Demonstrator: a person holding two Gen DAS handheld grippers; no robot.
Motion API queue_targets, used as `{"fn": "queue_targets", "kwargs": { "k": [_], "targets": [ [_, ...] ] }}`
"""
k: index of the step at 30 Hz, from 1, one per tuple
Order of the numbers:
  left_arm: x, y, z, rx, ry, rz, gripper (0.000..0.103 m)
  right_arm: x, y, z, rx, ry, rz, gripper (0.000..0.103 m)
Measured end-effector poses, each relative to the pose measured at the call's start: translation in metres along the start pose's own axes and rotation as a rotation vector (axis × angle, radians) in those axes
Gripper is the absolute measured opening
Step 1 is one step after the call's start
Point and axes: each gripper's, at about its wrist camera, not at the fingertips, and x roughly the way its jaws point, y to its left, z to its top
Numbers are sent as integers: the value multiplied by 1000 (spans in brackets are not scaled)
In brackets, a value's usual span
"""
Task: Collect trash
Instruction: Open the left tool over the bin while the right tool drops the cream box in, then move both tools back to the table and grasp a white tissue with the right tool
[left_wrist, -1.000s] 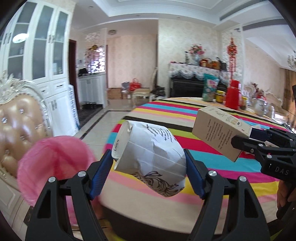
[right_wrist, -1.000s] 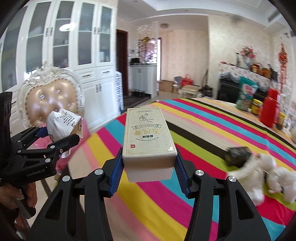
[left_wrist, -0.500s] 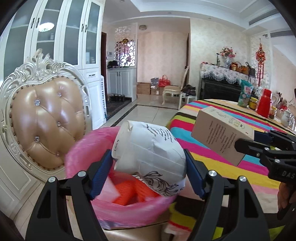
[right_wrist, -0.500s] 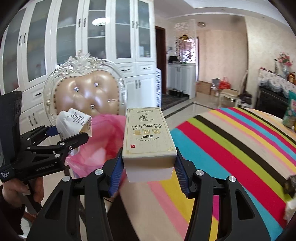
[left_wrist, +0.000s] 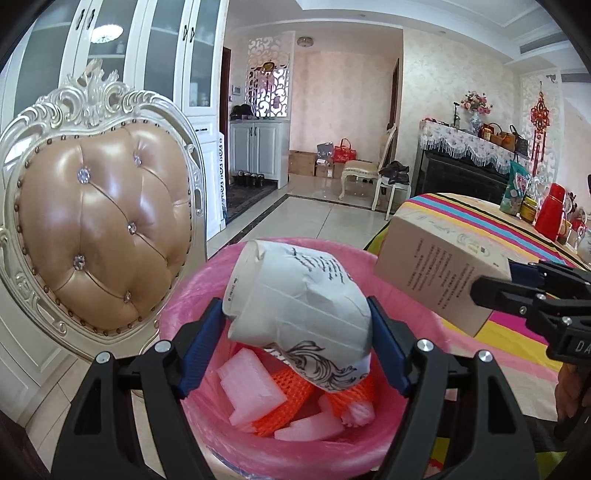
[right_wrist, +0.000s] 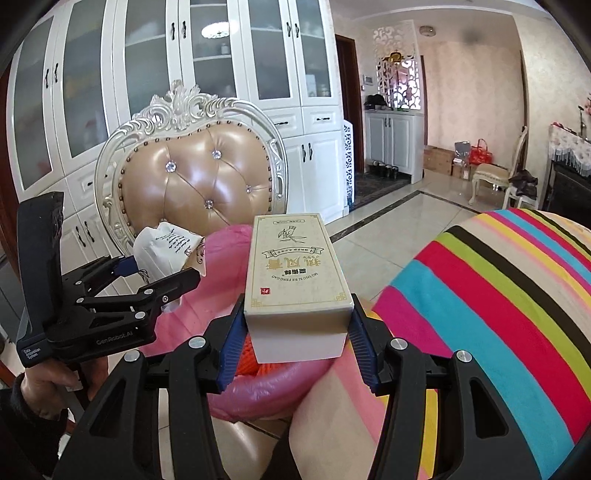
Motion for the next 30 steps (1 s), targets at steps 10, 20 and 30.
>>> {"fn": "queue_targets", "kwargs": {
  "k": [10, 20, 30],
  "targets": [
    [7, 21, -8, -33, 12, 0, 85, 5, -14, -1, 60, -10, 49, 67],
    [-20, -8, -10, 10, -18, 6, 98, -50, -50, -25, 85, -24, -59, 67],
    [-37, -112, -6, 148, -49, -127, 98, -143, -101, -68, 129, -78, -233, 74]
  ]
}}
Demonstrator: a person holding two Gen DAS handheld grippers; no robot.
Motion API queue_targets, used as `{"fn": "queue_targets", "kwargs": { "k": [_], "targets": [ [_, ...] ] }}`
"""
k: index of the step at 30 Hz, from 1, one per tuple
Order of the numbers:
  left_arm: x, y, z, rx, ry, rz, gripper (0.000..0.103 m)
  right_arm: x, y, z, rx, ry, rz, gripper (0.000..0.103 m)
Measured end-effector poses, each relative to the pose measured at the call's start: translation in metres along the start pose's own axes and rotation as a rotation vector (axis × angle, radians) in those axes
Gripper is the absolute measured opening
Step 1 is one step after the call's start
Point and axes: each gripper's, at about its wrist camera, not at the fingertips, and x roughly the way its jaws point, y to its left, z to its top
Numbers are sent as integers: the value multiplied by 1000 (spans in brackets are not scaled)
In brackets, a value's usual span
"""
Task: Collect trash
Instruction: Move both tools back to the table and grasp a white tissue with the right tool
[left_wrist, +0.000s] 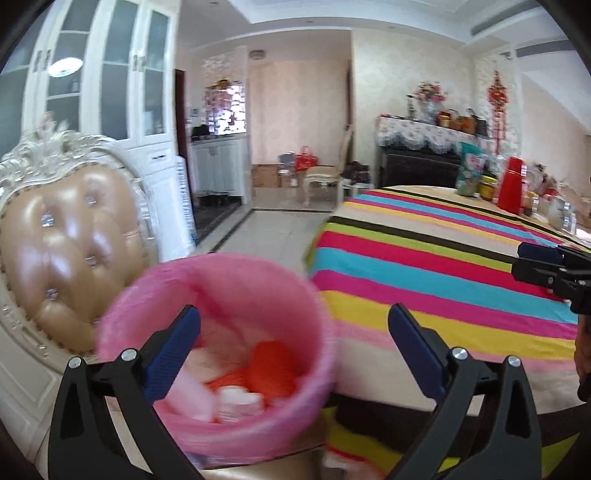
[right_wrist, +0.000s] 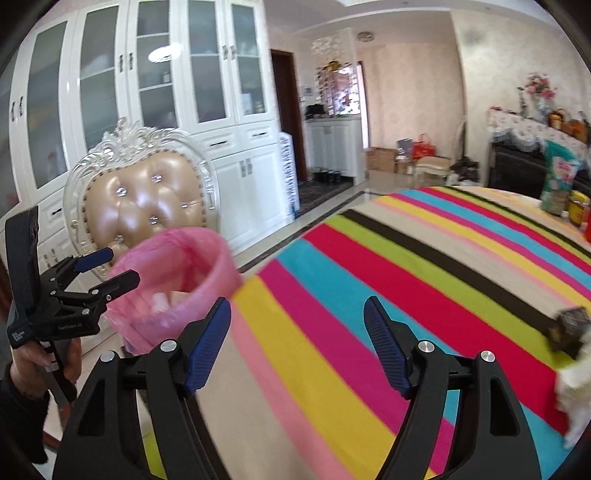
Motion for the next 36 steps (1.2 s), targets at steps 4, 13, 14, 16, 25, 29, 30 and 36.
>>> {"fn": "queue_targets", "kwargs": {
  "k": [4, 13, 14, 16, 25, 29, 30, 36],
  "targets": [
    [4, -52, 6, 57, 15, -77, 98, -36, -39, -18, 44, -9, -81, 76],
    [12, -194, 13, 199, 17, -296, 98, -106, -126, -63, 154, -6, -288, 79],
    [13, -210, 13, 208, 18, -320, 98, -115, -138, -68, 170, -5, -313, 79],
    [16, -238, 14, 222, 21, -354, 98, -126, -154, -77, 191, -3, -346, 79],
    [44, -319, 17, 236, 33, -452, 98, -138, -222, -106, 279, 82, -449, 79],
    [65, -339, 17, 237, 66, -453, 98, -119, -241, -107, 314, 147, -451, 79],
    [69, -341, 18, 234, 72, -456, 98, -113, -239, -106, 321, 160, -446, 79],
    [83, -339, 19, 225, 93, -440, 98, -81, -245, -98, 290, 249, -443, 79]
  ]
}}
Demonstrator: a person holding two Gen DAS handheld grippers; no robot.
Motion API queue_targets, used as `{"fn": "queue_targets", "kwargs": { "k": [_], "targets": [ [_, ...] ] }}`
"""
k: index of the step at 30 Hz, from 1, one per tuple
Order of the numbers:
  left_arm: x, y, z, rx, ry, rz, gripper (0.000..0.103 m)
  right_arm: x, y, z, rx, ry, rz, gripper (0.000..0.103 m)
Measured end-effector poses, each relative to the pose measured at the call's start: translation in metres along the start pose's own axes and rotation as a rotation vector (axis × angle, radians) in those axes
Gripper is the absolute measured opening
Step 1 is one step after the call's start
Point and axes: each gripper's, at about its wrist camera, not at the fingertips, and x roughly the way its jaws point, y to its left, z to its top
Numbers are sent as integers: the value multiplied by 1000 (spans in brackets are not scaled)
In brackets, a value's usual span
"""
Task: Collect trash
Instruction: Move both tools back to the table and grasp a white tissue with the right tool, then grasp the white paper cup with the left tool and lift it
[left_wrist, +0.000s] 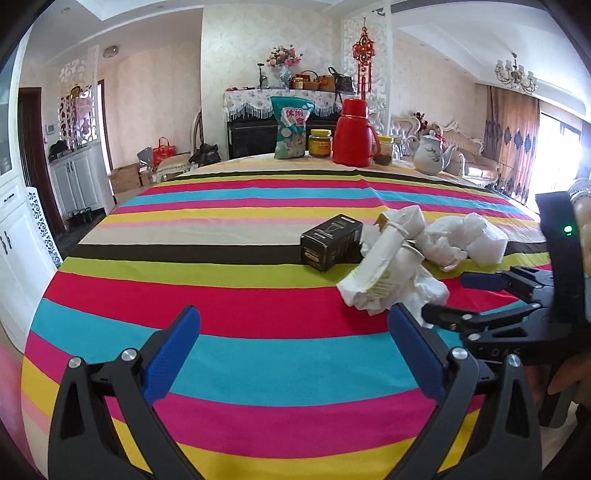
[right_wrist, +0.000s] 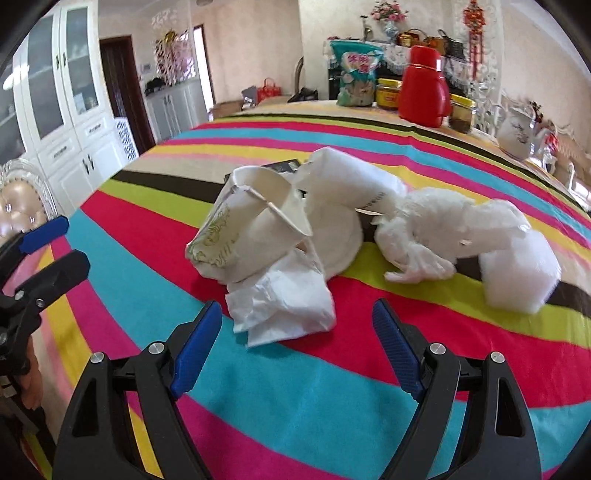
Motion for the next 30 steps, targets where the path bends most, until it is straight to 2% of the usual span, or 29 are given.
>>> {"fn": "queue_targets", "kwargs": {
  "k": [4, 6, 9, 10, 11, 13, 22, 24, 30],
  "targets": [
    [1, 11, -1, -16, 10, 4, 98, 23, 2, 6, -7, 85, -6, 77],
    [5, 17, -2, -23, 34, -1, 98, 28, 2, 9, -11, 99, -5, 65],
    [14, 19, 0, -26, 66, -17, 98, 25, 0, 8, -20, 88, 20, 41],
    [18, 17, 2, -22, 78, -21, 98, 23, 0, 7, -29, 85, 22, 26],
    [23, 14, 4, -11, 91, -30, 98, 20, -1, 5, -32, 78, 20, 20],
    [28, 8, 7, 2, 99, -36, 98, 12, -6, 1, -24, 59, 26, 14],
    [61, -44, 19, 54, 144, -116, 98, -40, -47, -19, 72, -59, -26, 12],
    [72, -56, 22, 68, 167, -130, 90, -47, -57, -23, 101, -75, -29, 12],
    [99, -73, 24, 96, 221, -109, 83, -54, -71, -33, 152, -105, -2, 12]
  ]
}}
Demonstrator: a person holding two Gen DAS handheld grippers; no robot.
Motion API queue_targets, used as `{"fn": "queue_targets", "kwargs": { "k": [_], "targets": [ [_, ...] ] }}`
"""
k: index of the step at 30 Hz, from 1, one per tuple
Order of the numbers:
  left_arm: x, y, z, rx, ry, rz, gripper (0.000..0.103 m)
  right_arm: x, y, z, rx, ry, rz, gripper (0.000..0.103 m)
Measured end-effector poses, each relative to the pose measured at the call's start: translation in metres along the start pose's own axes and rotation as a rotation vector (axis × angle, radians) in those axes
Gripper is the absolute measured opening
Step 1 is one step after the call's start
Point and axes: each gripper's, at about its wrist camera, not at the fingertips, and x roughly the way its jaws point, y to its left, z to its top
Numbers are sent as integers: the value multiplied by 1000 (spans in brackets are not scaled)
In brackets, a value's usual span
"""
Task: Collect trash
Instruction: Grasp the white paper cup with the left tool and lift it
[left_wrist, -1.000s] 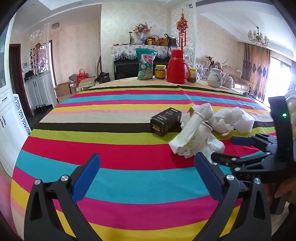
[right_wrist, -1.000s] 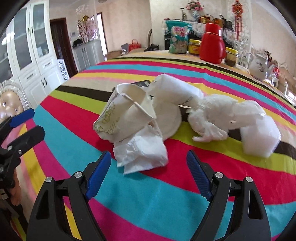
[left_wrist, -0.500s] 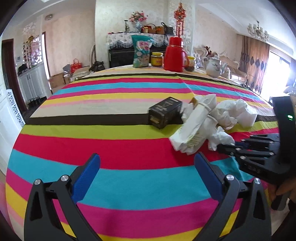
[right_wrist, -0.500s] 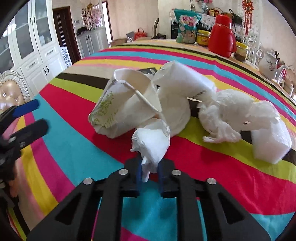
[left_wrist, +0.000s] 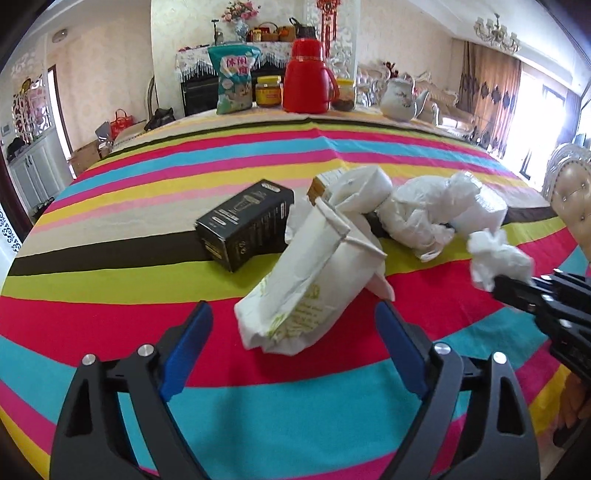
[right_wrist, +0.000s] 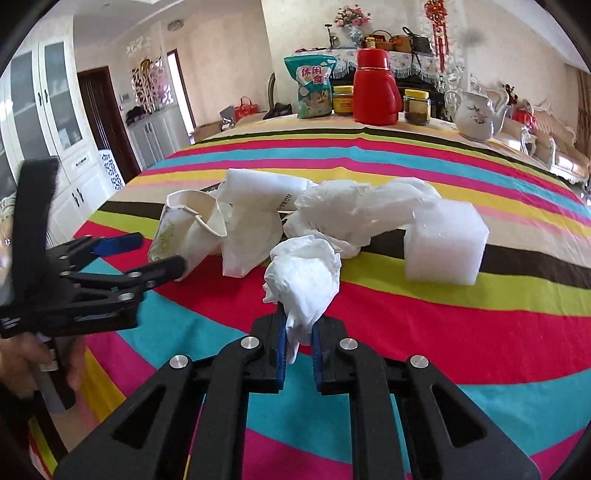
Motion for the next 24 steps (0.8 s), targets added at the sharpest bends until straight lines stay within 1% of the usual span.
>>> {"fn": "queue_targets", "kwargs": {
  "k": [1, 3, 5, 6, 7, 8, 10, 11, 12, 21, 24],
  "targets": [
    [6, -1, 0, 7, 18, 5, 81, -1, 0, 0, 3, -3, 4, 12],
    [14, -1, 3, 3, 54, -10, 71, -3, -2, 1, 2, -10, 7, 12],
    [16, 2, 5, -12, 55, -18, 69, -6, -4, 2, 11, -19, 14, 12],
    [16, 3, 6, -15, 56, -23, 65, -6, -4, 2, 12, -21, 16, 12],
    [17, 4, 6, -14, 59, -35, 63, -7, -4, 2, 9, -23, 14, 12],
    [16, 3, 6, -11, 57, -39, 59, -7, -3, 1, 5, -24, 10, 12],
    [12, 1, 6, -9, 34, -42, 55, -8, 0, -2, 2, -18, 14, 12],
    [9, 0, 6, -9, 19, -41, 44, -7, 1, -4, -4, -14, 15, 12],
    [7, 0, 5, -8, 13, -41, 39, -7, 2, -5, -8, -13, 14, 12],
    [-1, 1, 1, -13, 0, -66, 38, -5, 2, -3, -15, -12, 13, 12],
    [-7, 1, -4, -2, -10, -55, 38, -5, 3, -4, -20, -13, 15, 12]
  ]
}}
